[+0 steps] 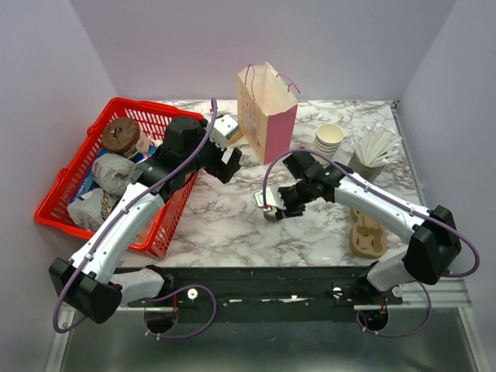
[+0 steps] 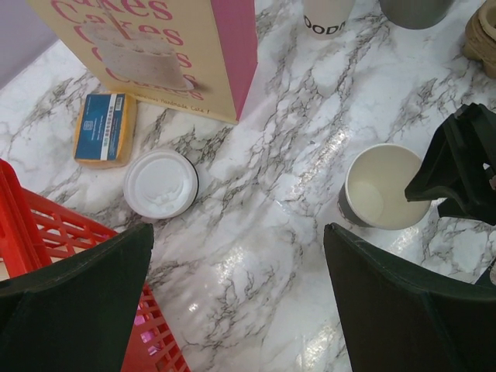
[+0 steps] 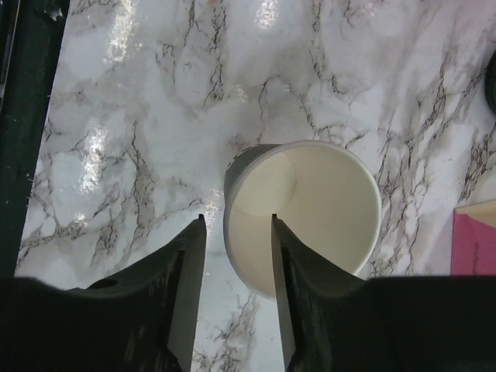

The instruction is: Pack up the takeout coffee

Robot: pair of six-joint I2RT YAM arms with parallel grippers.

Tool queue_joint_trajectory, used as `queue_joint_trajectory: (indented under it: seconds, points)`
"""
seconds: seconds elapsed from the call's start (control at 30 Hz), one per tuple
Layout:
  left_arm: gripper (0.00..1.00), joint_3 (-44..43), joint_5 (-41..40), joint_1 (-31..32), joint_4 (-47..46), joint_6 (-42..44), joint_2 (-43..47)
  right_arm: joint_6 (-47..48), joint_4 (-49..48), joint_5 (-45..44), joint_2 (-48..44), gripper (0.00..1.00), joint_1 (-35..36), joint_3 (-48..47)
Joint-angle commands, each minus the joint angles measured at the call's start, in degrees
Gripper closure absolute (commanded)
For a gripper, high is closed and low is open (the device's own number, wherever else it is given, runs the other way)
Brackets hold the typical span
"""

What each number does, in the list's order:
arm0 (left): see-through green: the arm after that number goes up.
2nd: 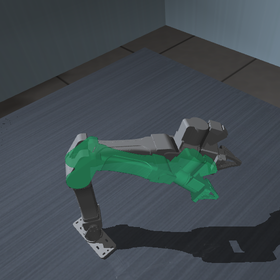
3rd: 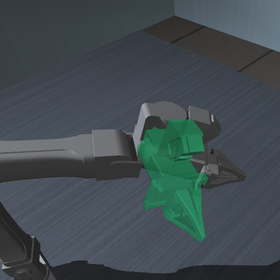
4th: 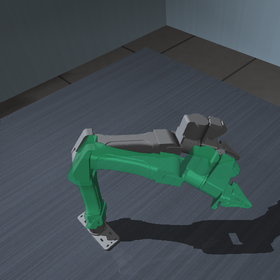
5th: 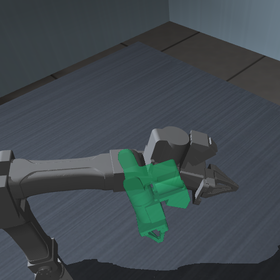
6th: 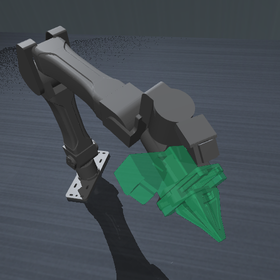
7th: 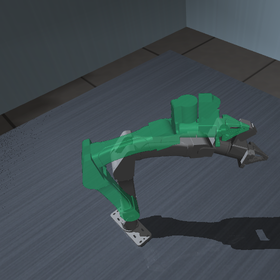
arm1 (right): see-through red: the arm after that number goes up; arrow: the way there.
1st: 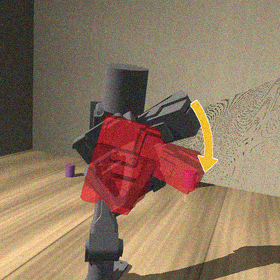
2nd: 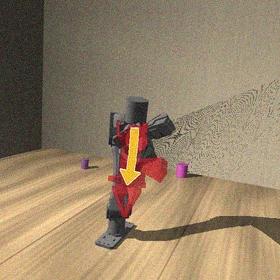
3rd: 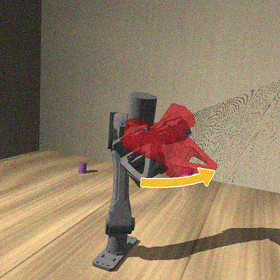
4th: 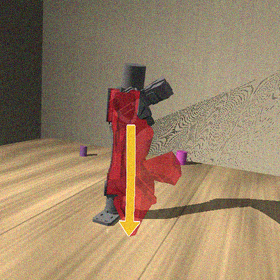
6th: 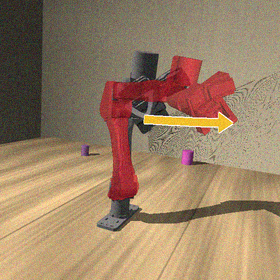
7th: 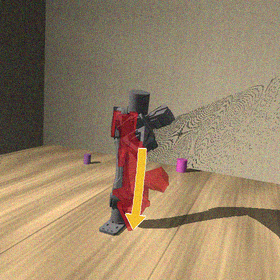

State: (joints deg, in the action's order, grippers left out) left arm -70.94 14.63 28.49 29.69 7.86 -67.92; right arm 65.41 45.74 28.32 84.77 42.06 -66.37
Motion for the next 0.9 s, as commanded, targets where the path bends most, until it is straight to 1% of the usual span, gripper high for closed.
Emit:
queue_joint_trajectory:
  seconds: [0.0, 0.07, 0.13, 0.17, 0.23, 0.27, 0.3, 0.33, 0.37, 0.4, 0.43, 0.47, 0.5, 0.57, 0.6, 0.67, 0.7, 0.8, 0.87]
  points:
    - [0.01, -3.4, 1.8, -0.3, 1.3, 2.4, -1.5, -0.2, -0.9, -0.5, -4.7, 0.49, -0.4, 0.6]
    - [0.01, -4.4, 3.4, -0.3, 3.0, 6.0, -2.6, -1.1, -0.4, -1.8, -7.9, 0.48, -1.1, 0.1]
    - [0.01, -5.4, 3.2, -0.3, 4.6, 8.0, -4.9, -4.0, 0.2, -1.1, -10.0, 0.47, -3.6, -2.5]
    - [0.01, -6.1, 3.2, -0.3, 6.3, 8.8, -5.9, -7.8, 0.4, -0.5, -11.8, 0.47, -4.9, -3.8]
    - [0.01, -8.6, 2.4, -0.3, 8.0, 10.9, -8.9, -12.6, 0.2, 0.7, -13.2, 0.46, -9.3, -7.6]
    - [0.01, -9.6, 1.8, -0.2, 9.5, 11.2, -9.9, -18.8, 0.1, -0.1, -14.1, 0.45, -10.5, -9.1]
    - [0.01, -11.5, 1.8, -0.3, 10.4, 11.7, -12.0, -22.9, -0.8, -1.8, -14.3, 0.44, -12.3, -10.5]
    - [0.01, -12.4, 1.7, -0.3, 11.1, 12.9, -13.2, -27.0, -0.9, -4.8, -14.3, 0.42, -13.2, -14.3]
    - [0.01, -13.3, 1.5, -0.2, 12.7, 13.4, -14.5, -33.9, -0.9, -5.1, -14.5, 0.41, -14.4, -15.7]
    - [0.01, -15.0, 1.5, -0.3, 13.4, 13.8, -17.0, -37.0, -1.5, -4.9, -14.9, 0.34, -17.0, -16.9]
    - [0.01, -15.7, 1.1, -0.3, 13.8, 14.2, -18.5, -40.0, -2.3, -4.2, -15.6, 0.14, -18.2, -17.3]
    - [0.02, -16.1, 0.5, -0.3, 13.7, 14.2, -19.8, -44.7, -3.5, -4.2, -16.4, 0.0, -19.1, -16.5]
    - [0.06, -17.0, 0.0, -0.3, 14.1, 14.6, -22.8, -46.4, -6.4, -4.8, -18.0, 0.0, -19.7, -15.6]
    - [0.13, -19.5, 0.6, -0.2, 17.3, 16.3, -26.5, -47.9, -7.8, -6.1, -18.7, 0.0, -20.4, -14.1]
    - [0.2, -23.2, -0.3, -0.1, 18.6, 16.3, -30.7, -48.0, -8.5, -6.1, -18.9, 0.0, -20.8, -14.0]
    - [0.25, -28.1, -1.1, -0.2, 23.5, 16.0, -35.2, -47.5, -8.9, -6.4, -18.7, 0.02, -21.0, -14.3]
    - [0.3, -32.5, -1.7, -0.1, 25.0, 16.0, -39.1, -47.2, -8.9, -6.5, -18.5, 0.02, -21.0, -15.1]
    - [0.34, -37.9, -5.2, -0.3, 27.5, 16.3, -43.9, -46.4, -8.9, -6.7, -18.0, 0.02, -21.1, -16.0]
    - [0.36, -39.3, -7.1, -0.3, 29.1, 17.6, -45.8, -46.0, -8.9, -6.8, -17.7, 0.02, -21.1, -16.1]
